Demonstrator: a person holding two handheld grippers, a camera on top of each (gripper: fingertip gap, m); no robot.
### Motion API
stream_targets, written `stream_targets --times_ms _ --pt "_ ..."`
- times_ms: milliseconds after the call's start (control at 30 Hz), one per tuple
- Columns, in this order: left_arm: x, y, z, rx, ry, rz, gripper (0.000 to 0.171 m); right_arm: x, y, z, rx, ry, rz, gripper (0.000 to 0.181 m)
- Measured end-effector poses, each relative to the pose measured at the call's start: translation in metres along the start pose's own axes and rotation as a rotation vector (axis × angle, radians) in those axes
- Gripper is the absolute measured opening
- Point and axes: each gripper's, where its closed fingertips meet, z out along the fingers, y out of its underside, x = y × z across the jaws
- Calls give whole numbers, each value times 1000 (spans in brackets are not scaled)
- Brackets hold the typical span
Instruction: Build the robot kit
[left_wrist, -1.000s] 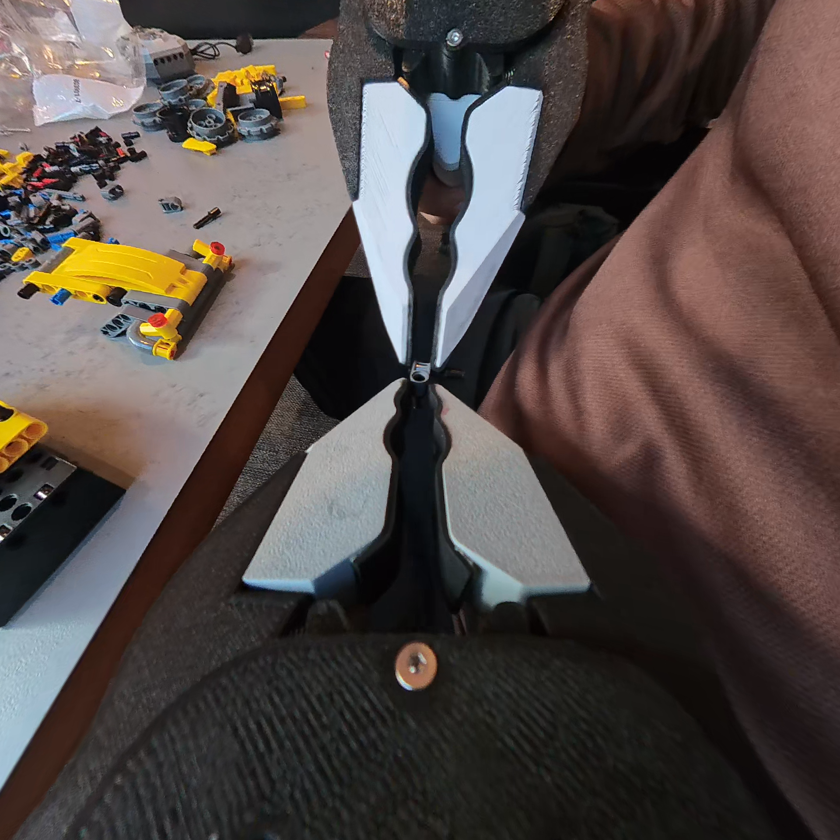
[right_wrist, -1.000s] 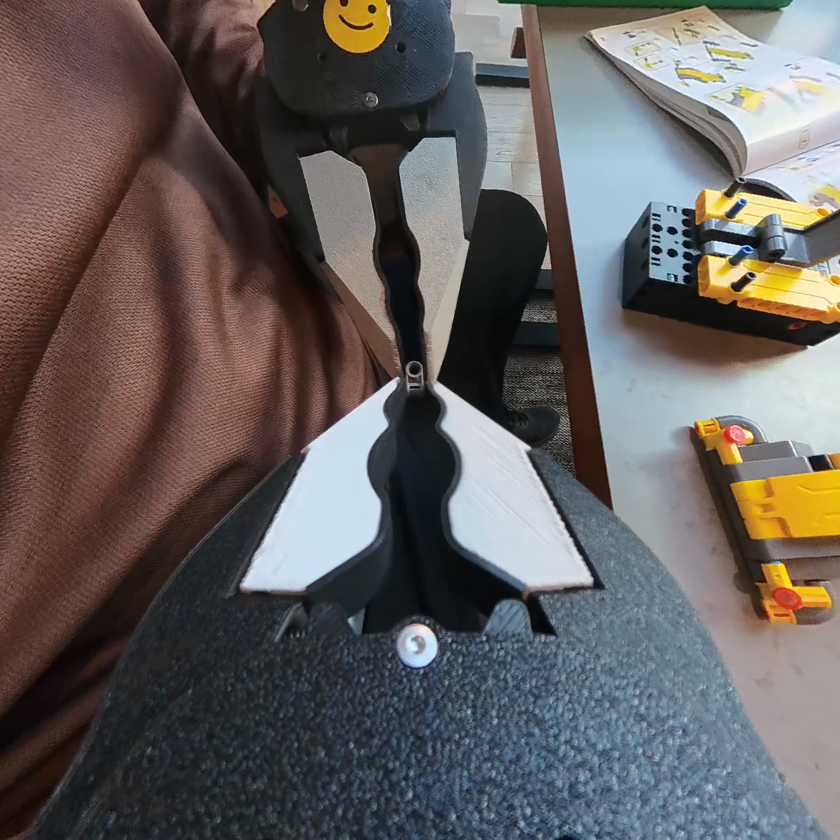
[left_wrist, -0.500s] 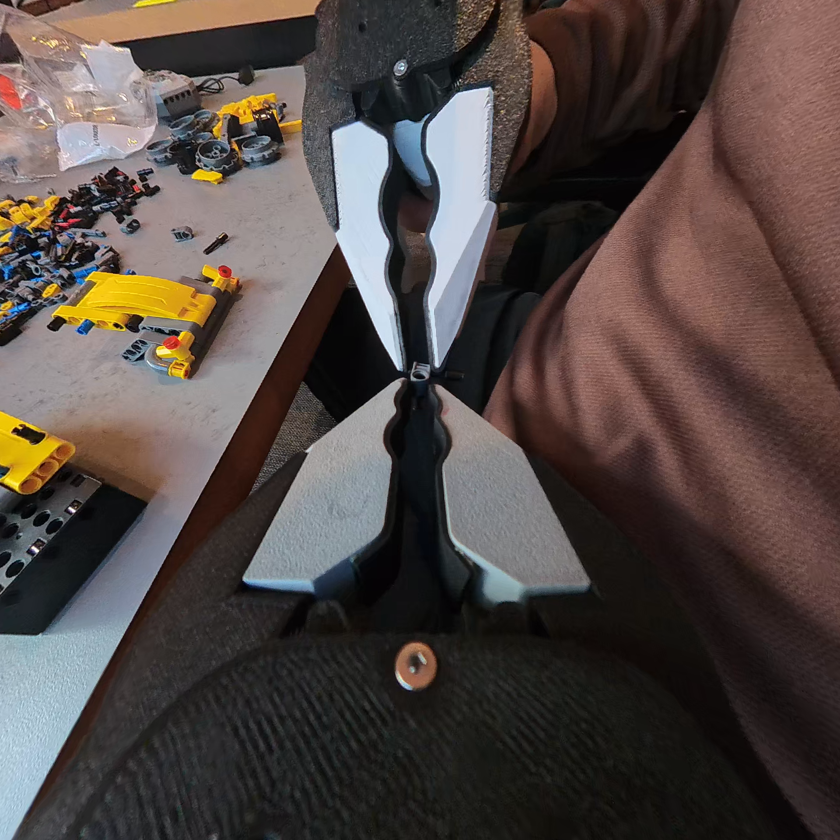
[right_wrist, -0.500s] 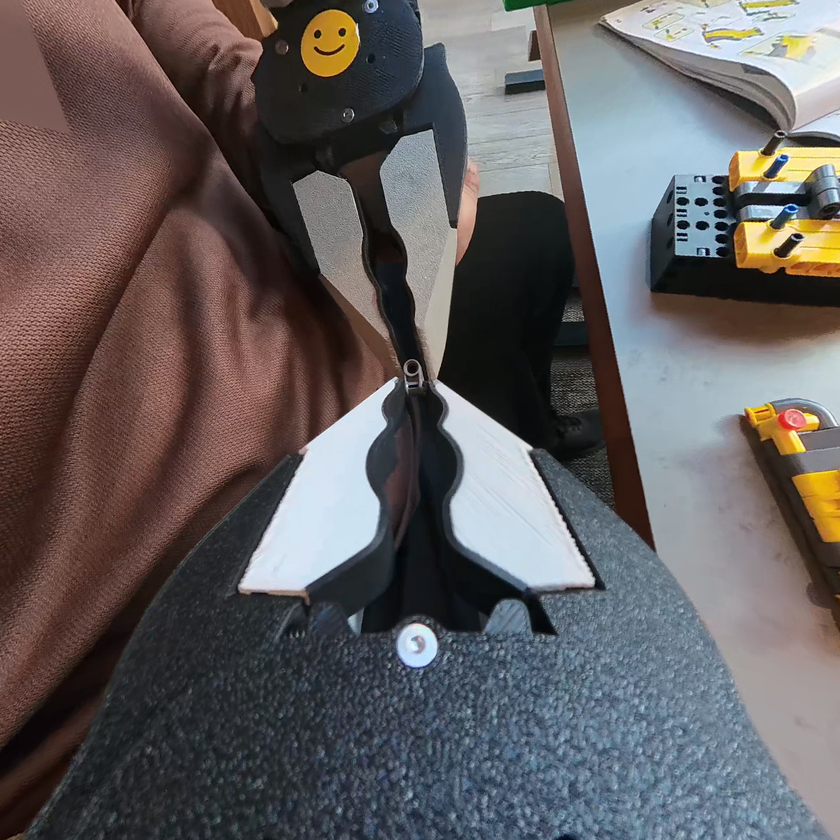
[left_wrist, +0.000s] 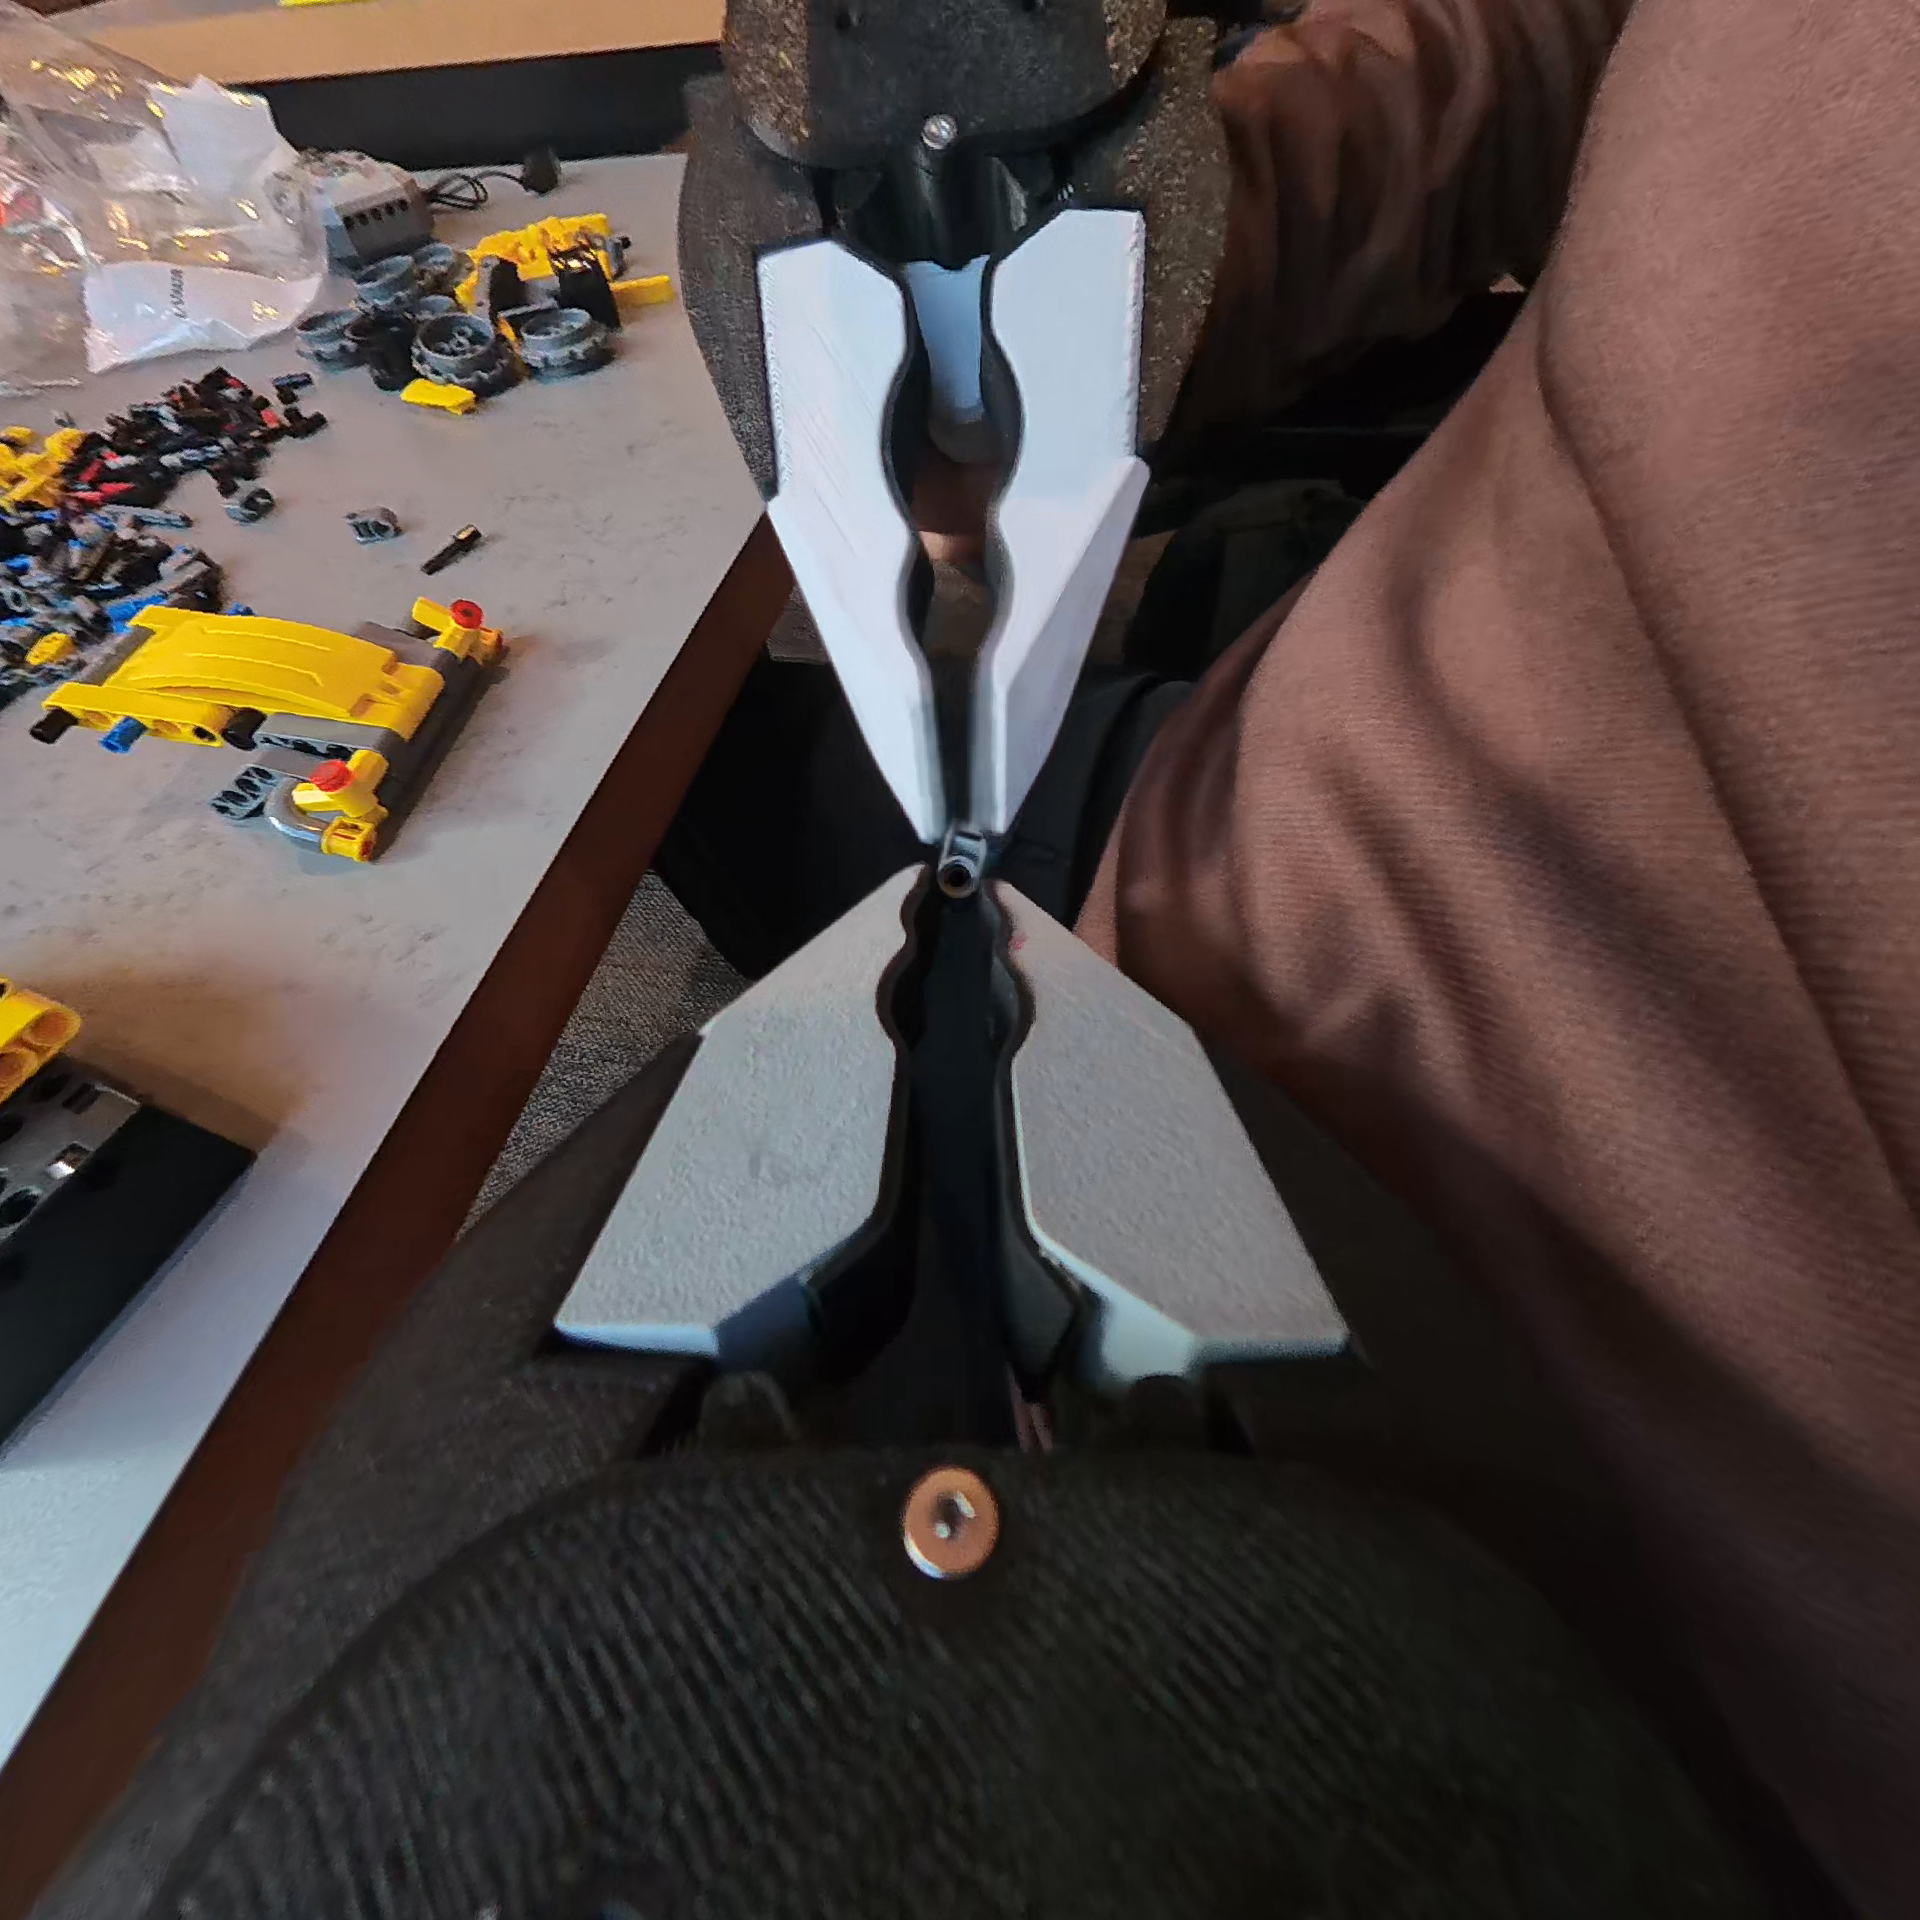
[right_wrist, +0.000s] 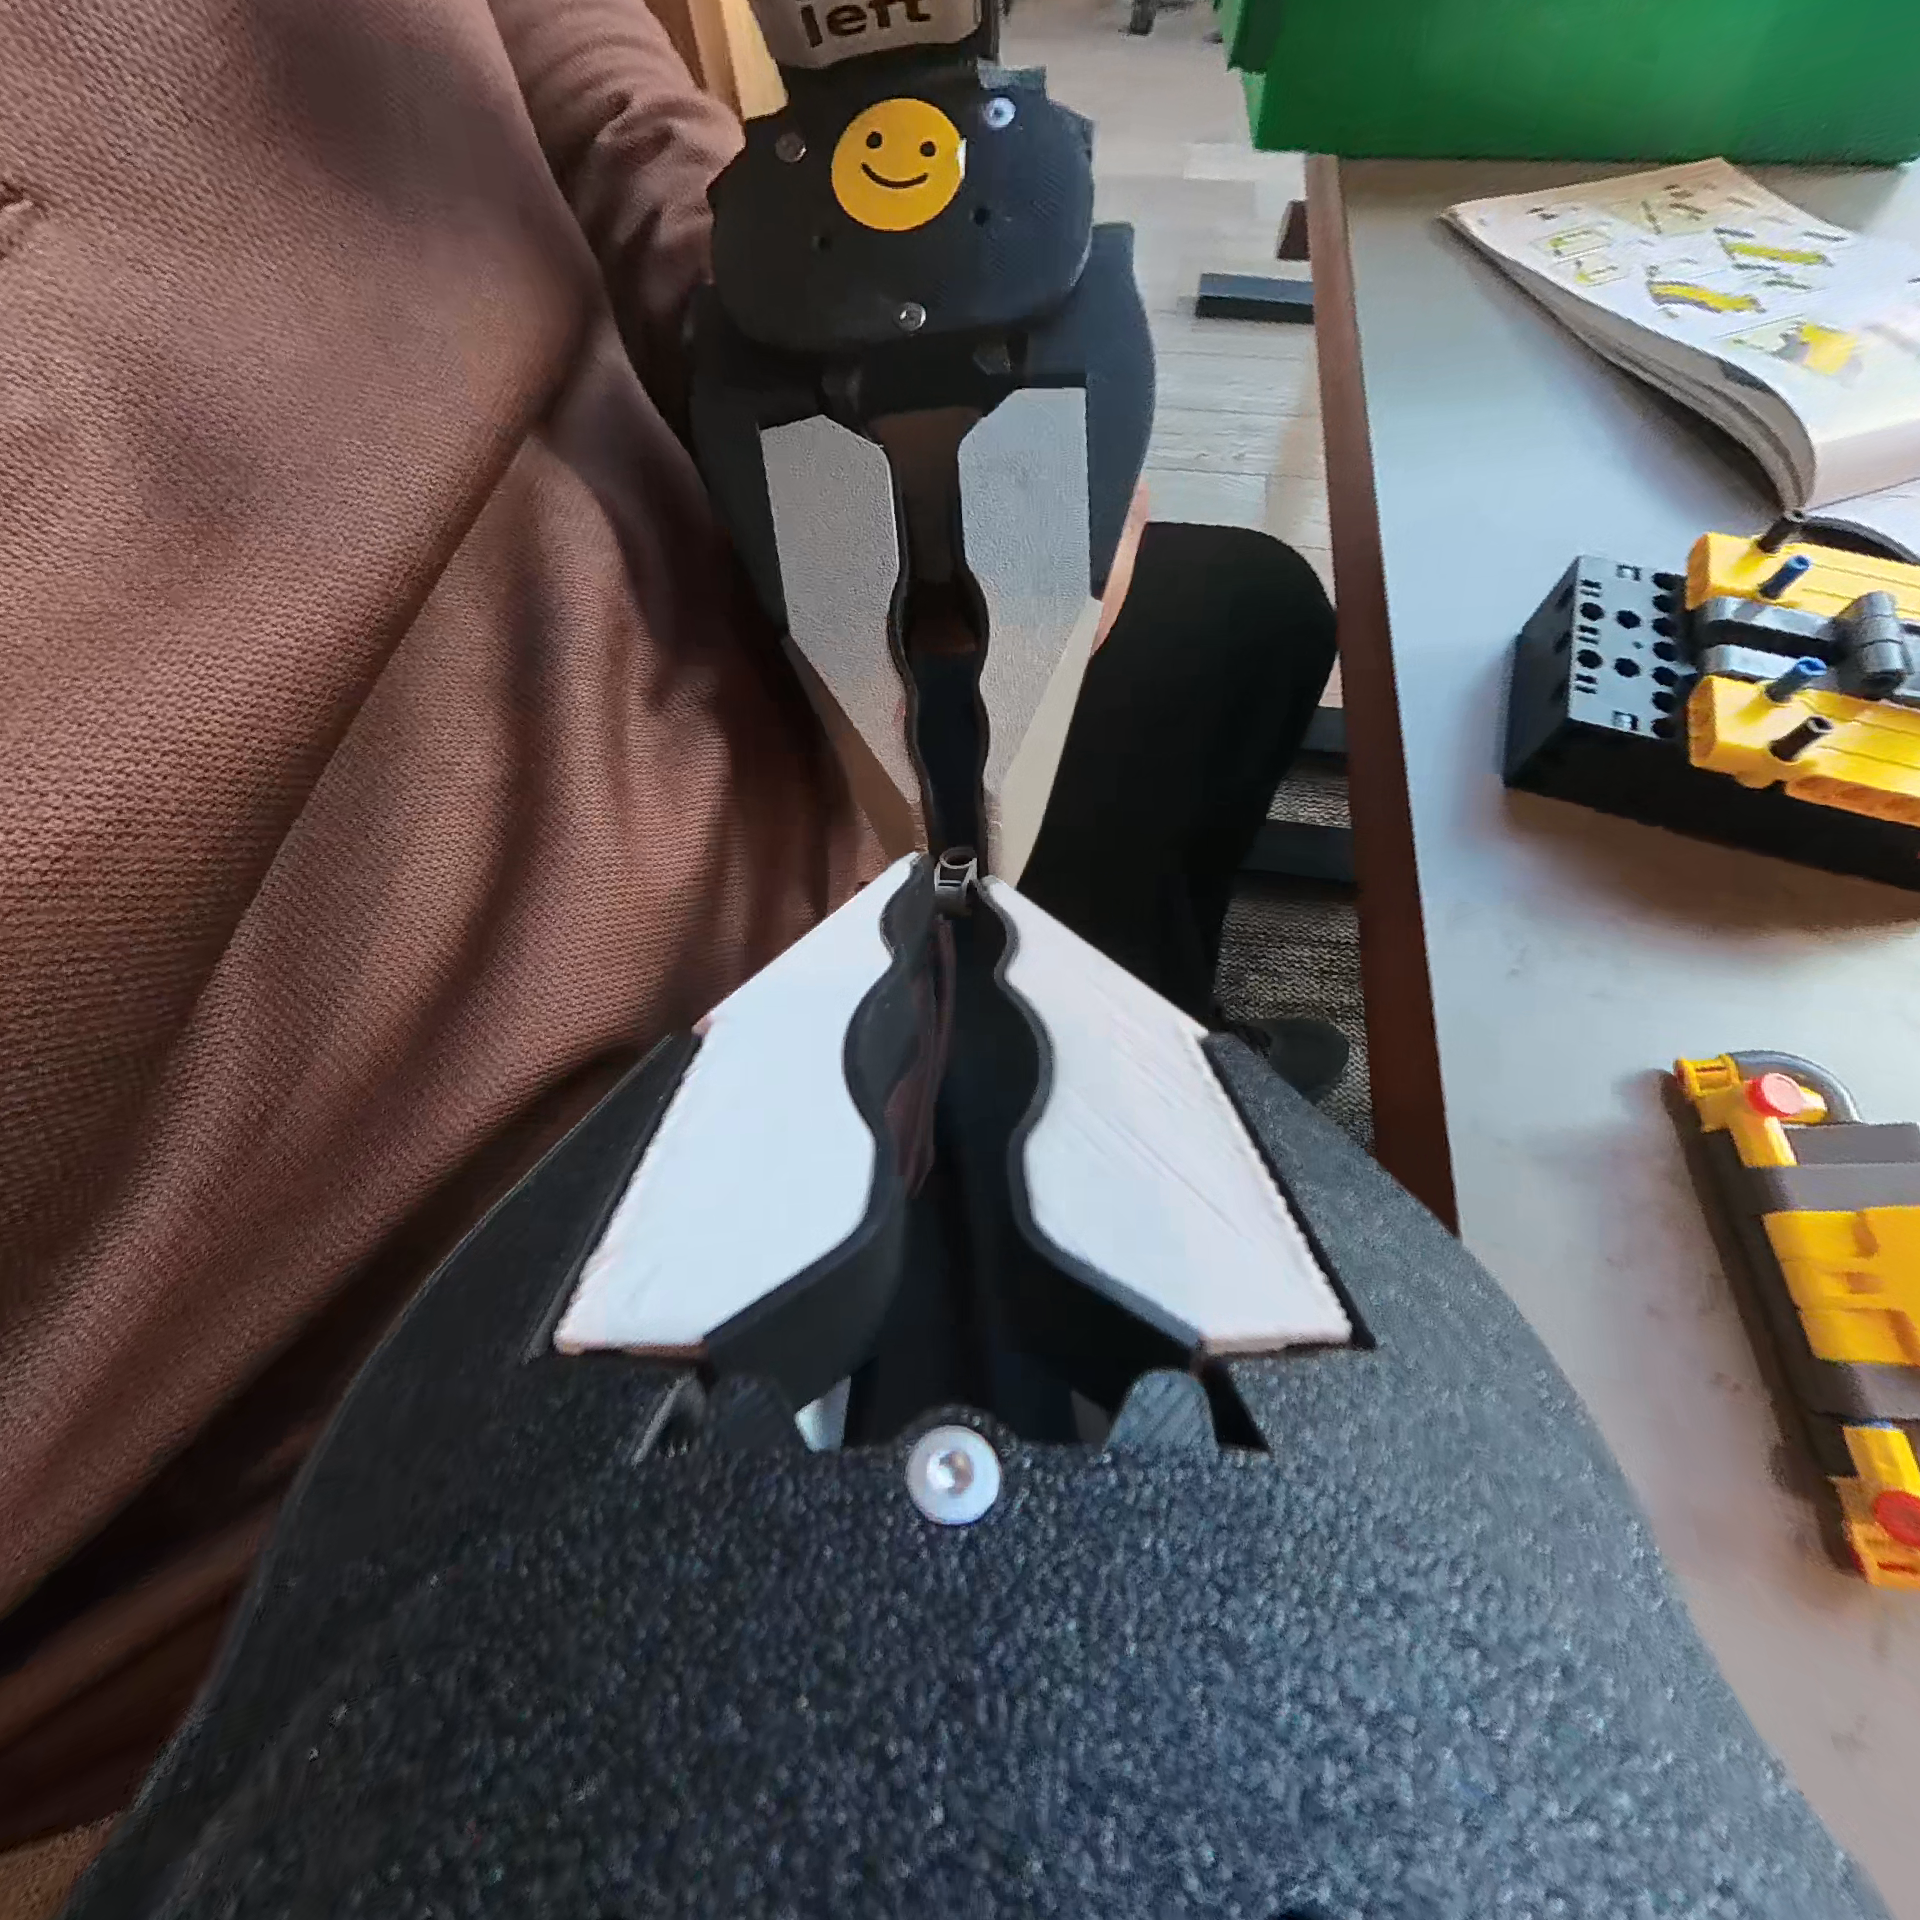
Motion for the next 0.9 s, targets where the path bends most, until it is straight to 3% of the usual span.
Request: stream_targets --times_ms 133,300,367,633,900 --pt "10 8 6 -34 23 14 5 -5 7 7 -25 -44 1 0" --pt "-7 3 4 -4 7 -63 5 21 1 -7 30 36 94 0" --pt "-8 1 4 3 5 -61 5 30 -3 -17 68 63 139 12" --pt "-7 -2 6 12 2 -48 5 11 7 -11 7 25 43 7" --pt "-7 -5 3 27 -3 -31 5 9 10 -11 38 -66 160 9"
